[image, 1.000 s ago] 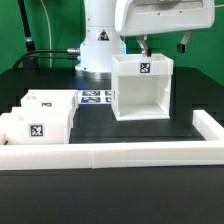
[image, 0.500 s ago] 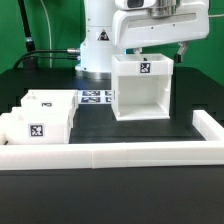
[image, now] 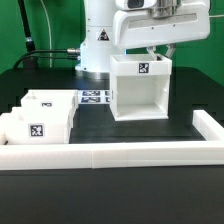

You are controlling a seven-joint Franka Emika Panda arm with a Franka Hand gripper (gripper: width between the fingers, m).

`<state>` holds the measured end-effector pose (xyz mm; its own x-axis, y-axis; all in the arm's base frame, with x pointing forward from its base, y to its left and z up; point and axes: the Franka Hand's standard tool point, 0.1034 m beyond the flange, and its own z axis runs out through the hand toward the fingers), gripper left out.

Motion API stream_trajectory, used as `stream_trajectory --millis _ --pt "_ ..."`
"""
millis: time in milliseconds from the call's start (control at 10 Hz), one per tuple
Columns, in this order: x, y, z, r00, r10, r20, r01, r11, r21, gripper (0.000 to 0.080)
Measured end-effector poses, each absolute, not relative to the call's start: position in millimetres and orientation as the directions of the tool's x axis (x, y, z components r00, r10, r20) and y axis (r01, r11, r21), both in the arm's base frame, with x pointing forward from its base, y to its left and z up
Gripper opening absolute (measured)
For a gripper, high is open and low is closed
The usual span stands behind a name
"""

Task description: Assemble drawer

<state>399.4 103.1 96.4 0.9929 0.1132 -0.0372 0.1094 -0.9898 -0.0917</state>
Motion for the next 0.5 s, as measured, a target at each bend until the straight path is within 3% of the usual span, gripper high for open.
stream_trajectory --millis 500 --pt "400.3 102.9 97.2 0.993 0.113 -0.034 0.109 -0.990 -0.092 0.0039"
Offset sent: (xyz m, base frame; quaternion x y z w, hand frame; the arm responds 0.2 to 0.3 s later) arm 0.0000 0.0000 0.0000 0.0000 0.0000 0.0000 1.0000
